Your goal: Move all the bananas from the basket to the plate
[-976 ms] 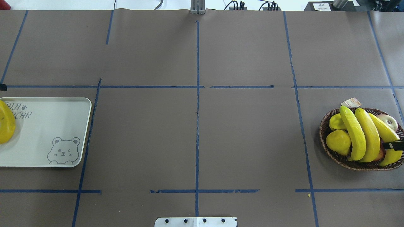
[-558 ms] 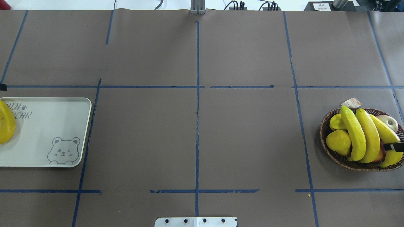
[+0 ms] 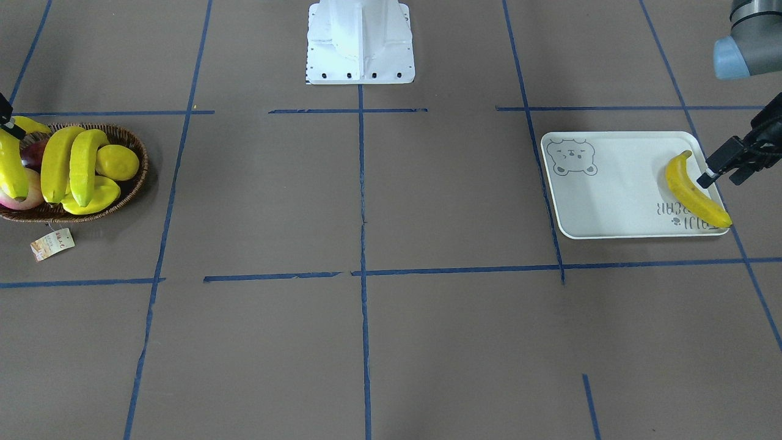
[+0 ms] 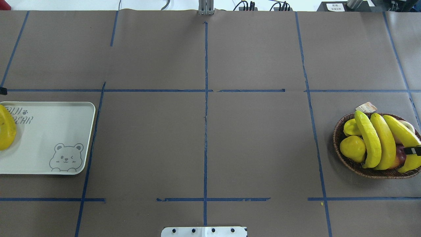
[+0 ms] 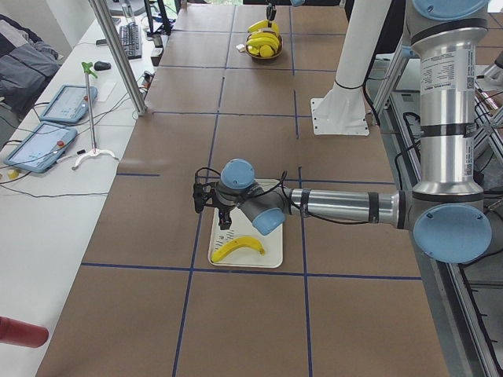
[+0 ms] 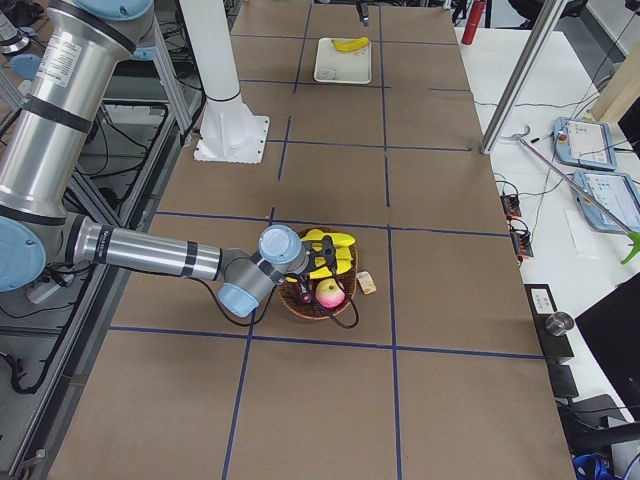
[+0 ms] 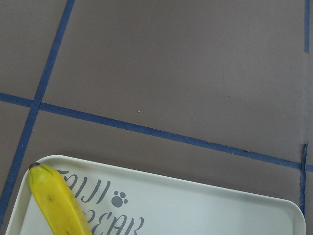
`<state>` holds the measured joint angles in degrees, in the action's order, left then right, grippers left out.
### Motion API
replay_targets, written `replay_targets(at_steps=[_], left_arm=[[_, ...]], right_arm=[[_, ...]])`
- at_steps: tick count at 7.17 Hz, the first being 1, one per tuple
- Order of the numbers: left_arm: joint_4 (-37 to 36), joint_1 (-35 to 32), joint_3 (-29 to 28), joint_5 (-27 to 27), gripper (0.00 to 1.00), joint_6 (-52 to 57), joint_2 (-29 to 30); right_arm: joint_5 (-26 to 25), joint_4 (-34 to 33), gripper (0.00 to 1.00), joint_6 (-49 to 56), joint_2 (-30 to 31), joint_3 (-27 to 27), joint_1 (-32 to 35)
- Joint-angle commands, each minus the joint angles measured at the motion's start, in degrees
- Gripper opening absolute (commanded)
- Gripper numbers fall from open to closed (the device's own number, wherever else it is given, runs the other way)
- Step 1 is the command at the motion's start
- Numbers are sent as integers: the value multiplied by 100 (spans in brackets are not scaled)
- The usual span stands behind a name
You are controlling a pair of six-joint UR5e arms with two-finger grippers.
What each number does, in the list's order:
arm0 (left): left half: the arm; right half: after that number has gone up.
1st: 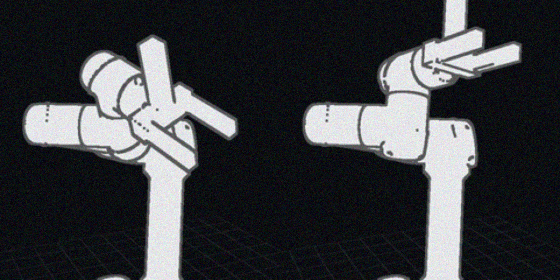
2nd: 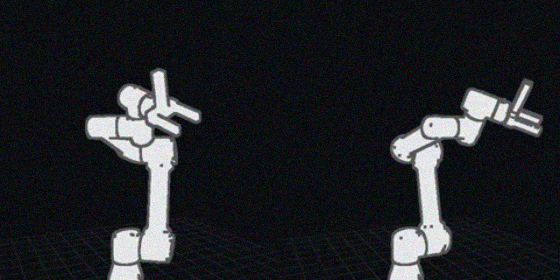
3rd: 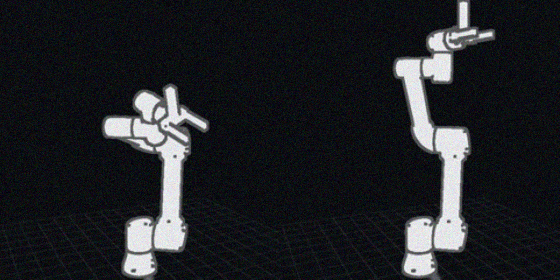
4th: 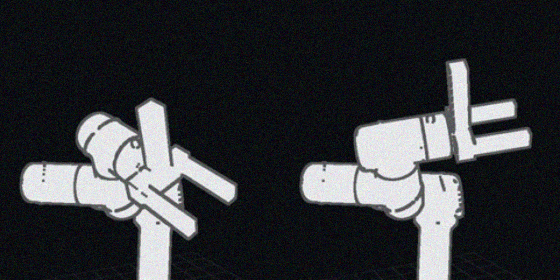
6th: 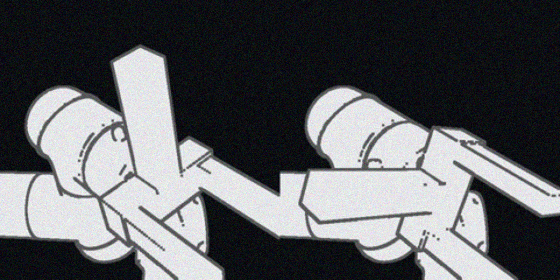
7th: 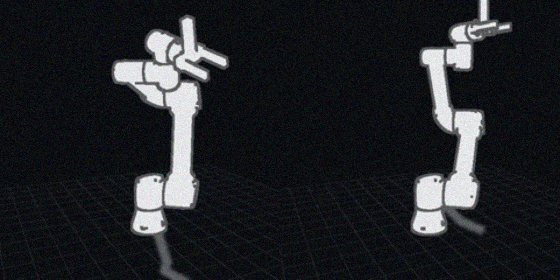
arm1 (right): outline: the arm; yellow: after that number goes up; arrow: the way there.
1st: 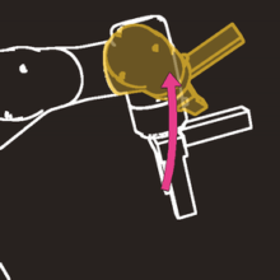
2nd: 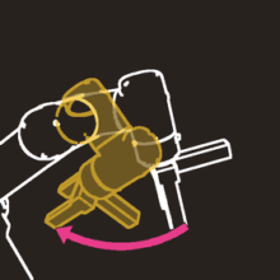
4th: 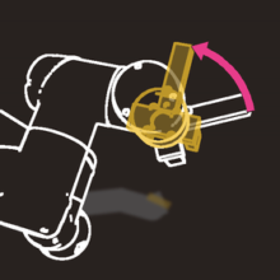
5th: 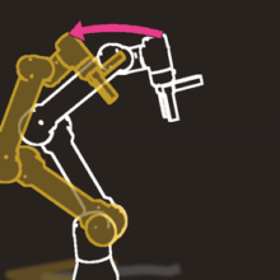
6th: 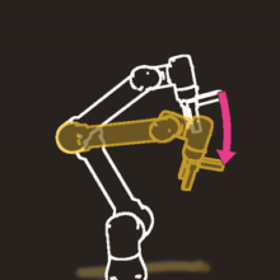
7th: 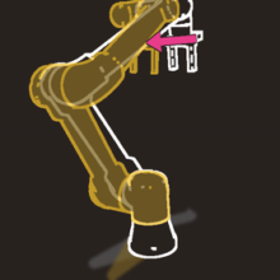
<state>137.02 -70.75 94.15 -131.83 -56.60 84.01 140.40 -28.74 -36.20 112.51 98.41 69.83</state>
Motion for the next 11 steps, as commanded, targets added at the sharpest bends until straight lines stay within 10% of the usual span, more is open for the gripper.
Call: replay_targets(at_steps=[1, 3, 6, 11], left_arm=[[0, 0, 16, -9, 100, 0, 2], [70, 0, 42, -26, 100, 0, 19], [167, 0, 217, -360, 100, -18, 46], [158, 52, 358, -642, 100, -1171, 1167]], right_arm=[[136, -52, 2, 26, -27, 195, 503], [215, -140, 2, -18, -324, 319, 610], [514, -2464, 0, -36, -1289, 1222, 646], [-98, -3786, 2, -385, -3100, 1233, -573]])
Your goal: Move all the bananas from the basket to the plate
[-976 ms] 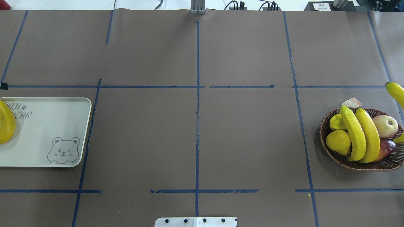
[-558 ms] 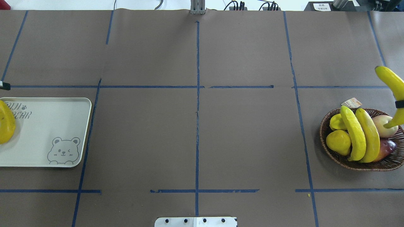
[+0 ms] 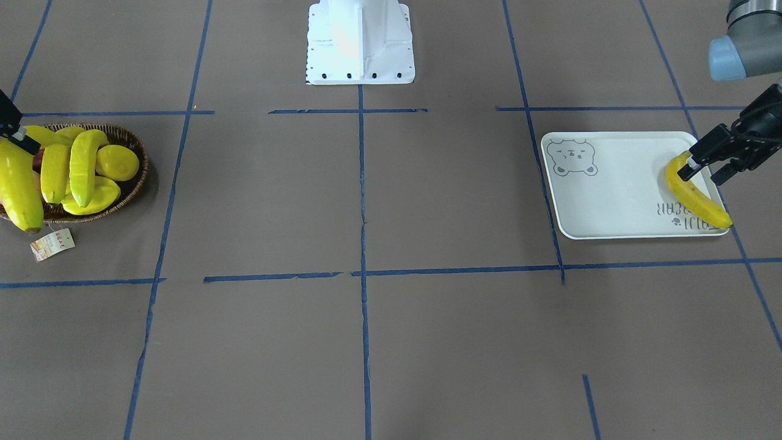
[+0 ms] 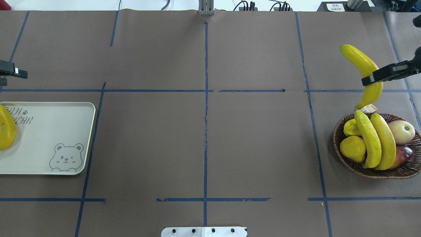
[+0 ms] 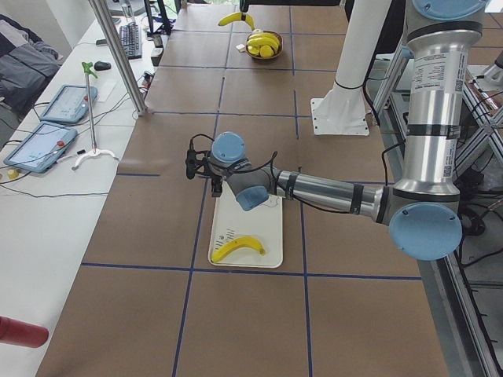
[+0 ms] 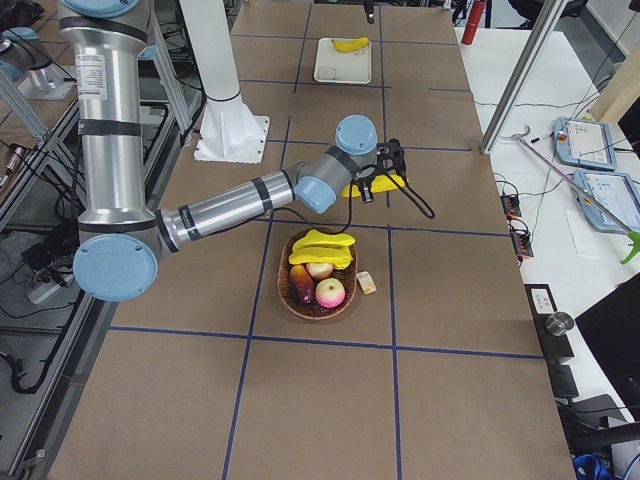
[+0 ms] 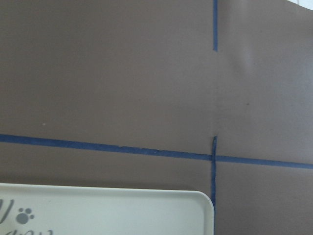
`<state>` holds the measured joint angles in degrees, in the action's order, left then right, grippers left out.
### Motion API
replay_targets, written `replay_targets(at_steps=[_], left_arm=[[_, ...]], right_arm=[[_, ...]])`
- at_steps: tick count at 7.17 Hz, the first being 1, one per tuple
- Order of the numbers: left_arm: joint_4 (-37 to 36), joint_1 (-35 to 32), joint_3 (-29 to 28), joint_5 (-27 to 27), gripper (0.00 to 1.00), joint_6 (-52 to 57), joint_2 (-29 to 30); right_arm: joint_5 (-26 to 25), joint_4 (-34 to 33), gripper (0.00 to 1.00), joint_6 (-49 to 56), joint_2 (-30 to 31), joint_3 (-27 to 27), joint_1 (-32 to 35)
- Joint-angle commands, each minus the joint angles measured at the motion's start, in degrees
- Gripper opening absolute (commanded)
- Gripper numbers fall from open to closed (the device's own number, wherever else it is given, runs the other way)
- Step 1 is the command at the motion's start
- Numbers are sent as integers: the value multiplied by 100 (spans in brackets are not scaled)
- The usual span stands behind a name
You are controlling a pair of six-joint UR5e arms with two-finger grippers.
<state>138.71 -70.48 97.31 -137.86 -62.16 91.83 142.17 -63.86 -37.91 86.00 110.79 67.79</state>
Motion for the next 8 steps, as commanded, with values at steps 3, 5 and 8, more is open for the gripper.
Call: replay_targets(at_steps=[3, 5, 8], left_arm=[[-37, 787, 25, 22, 100, -2504, 1440], [-107, 1219, -19, 398, 99, -3352, 1933], [-125, 2072, -107, 1129, 99, -4231, 2672]], right_arm=[[-1547, -276, 2, -2189, -1495, -48, -1756], [-2260, -180, 3, -2598, -1708, -49, -2329], [-2894, -14, 3, -3168, -2235, -49, -2989]])
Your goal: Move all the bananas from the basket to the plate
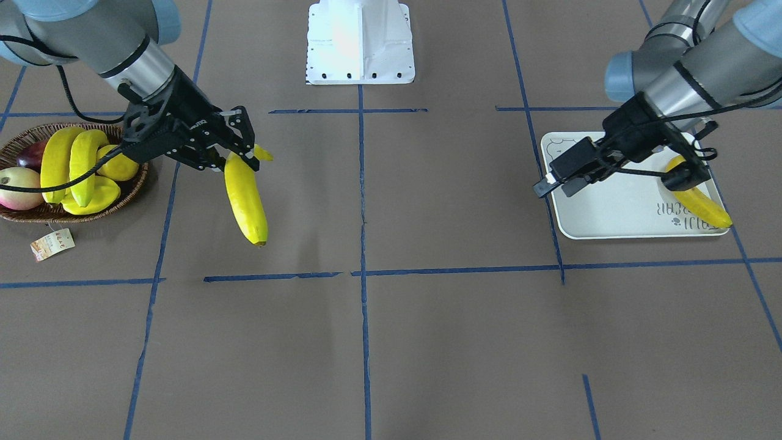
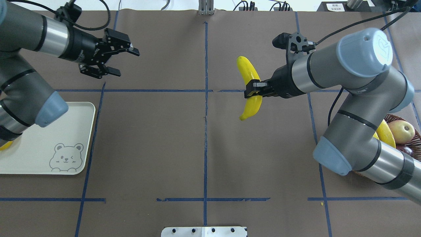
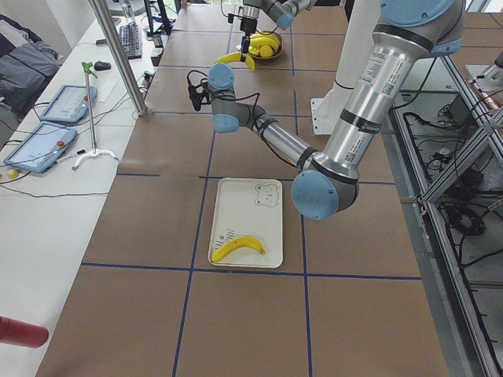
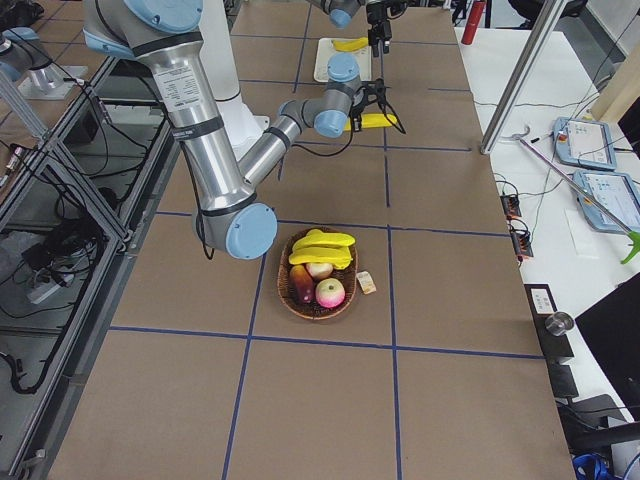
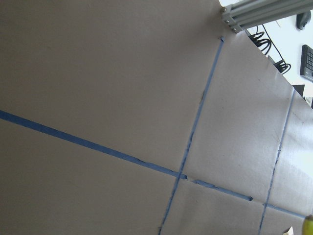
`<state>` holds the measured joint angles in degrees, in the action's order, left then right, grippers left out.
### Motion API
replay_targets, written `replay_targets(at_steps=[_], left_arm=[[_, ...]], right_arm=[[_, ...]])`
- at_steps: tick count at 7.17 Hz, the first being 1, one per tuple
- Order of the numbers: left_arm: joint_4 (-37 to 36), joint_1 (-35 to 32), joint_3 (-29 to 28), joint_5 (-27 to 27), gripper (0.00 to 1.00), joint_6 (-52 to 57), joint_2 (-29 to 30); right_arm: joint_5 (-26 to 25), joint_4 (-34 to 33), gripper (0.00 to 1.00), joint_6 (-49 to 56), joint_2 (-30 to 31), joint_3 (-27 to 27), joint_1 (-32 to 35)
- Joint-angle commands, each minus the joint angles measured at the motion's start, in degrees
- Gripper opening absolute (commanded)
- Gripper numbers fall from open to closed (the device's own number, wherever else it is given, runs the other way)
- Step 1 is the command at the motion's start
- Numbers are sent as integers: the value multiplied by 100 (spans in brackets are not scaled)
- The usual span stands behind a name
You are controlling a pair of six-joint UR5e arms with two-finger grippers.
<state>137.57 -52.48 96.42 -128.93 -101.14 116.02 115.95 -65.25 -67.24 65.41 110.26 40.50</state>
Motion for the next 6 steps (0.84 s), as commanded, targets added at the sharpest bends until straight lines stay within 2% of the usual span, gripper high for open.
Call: replay_targets(at_steps=[1, 2, 3, 4, 6], left_arm=[[-29, 343, -27, 280, 99, -562, 402], [-98, 587, -27, 655, 100, -852, 543], [-108, 842, -27, 1007, 100, -1011, 649], [-108, 914, -27, 1062, 100, -1196, 711], [-160, 1054, -18, 1237, 99, -1801, 912]], right_arm=[[-405, 596, 3, -498, -178, -13, -444], [-537, 714, 3, -614, -196, -5, -594], [-878, 889, 3, -667, -248, -14, -830], [-1194, 935, 3, -685, -283, -22, -989], [-1242, 944, 3, -790, -336, -14, -1079]])
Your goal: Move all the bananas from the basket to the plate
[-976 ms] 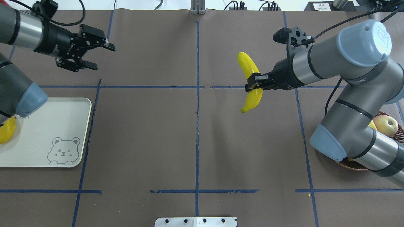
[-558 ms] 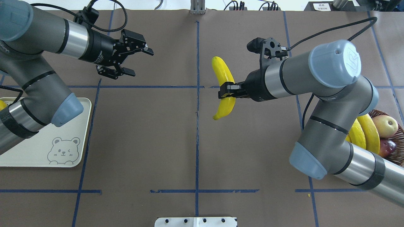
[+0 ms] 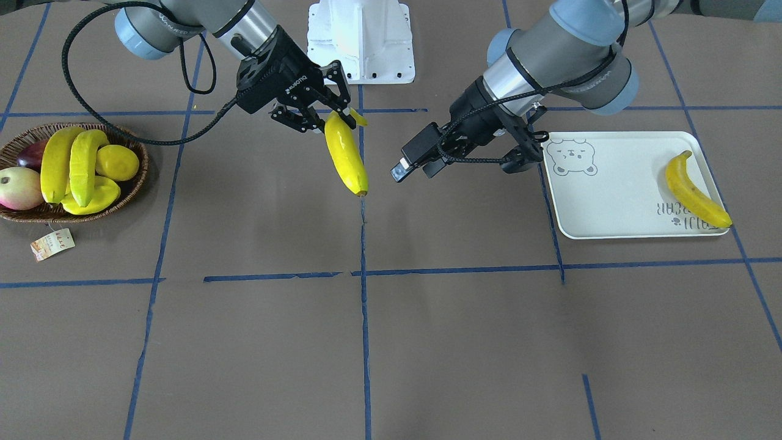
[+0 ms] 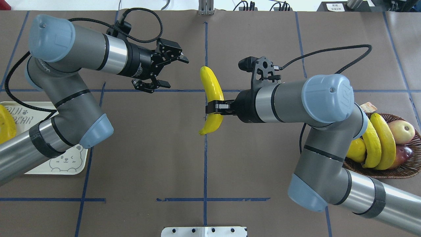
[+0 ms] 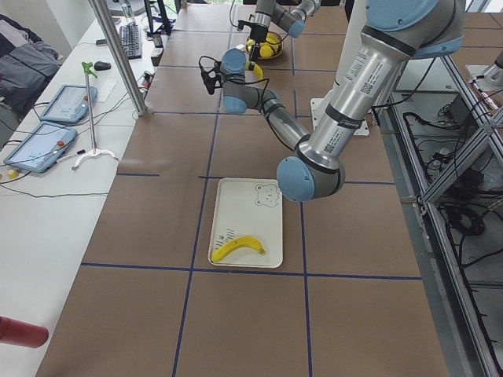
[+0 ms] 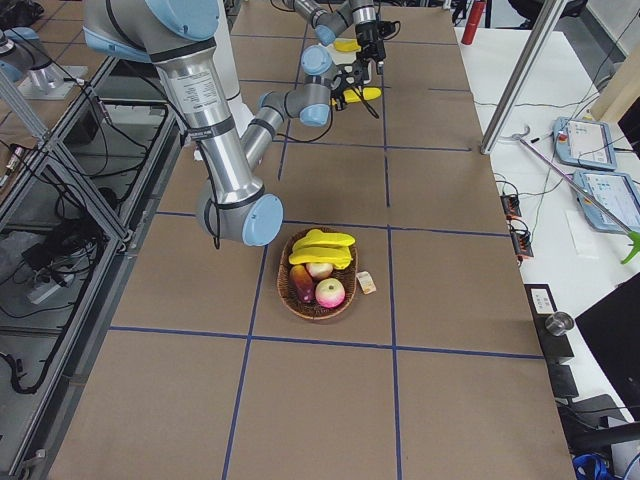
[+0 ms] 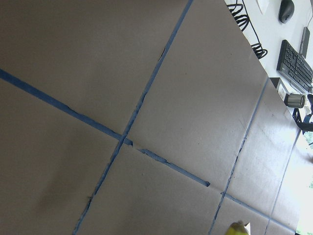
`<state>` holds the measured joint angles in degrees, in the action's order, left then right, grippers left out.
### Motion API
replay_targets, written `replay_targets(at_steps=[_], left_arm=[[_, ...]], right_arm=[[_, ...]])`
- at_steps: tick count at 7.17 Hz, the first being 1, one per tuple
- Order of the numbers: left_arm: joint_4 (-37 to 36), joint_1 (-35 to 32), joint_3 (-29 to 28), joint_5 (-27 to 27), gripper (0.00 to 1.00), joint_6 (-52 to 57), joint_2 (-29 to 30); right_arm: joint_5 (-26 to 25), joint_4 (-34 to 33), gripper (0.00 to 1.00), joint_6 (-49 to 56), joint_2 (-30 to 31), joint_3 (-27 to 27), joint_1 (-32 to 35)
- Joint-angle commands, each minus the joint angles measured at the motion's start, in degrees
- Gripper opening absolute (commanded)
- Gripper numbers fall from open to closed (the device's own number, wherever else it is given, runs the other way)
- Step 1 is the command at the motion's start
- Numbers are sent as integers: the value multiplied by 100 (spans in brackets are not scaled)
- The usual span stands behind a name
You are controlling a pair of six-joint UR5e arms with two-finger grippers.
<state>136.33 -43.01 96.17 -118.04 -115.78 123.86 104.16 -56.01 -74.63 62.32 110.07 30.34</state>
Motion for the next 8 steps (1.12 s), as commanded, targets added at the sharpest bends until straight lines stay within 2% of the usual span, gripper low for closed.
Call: replay_targets(at_steps=[1, 5, 7, 8], left_arm=[[-63, 318, 7, 481, 99, -714, 278], [-212, 653, -2, 931, 99, -788, 376], [-221, 663, -19, 950, 91, -770, 367], [-230, 663, -19, 958, 81, -770, 393]], right_arm=[[-71, 20, 3, -52, -53, 5, -81], [-71, 20, 3, -96, -97, 6, -116], [-71, 20, 3, -96, -97, 5, -125], [-71, 20, 3, -96, -97, 5, -125]])
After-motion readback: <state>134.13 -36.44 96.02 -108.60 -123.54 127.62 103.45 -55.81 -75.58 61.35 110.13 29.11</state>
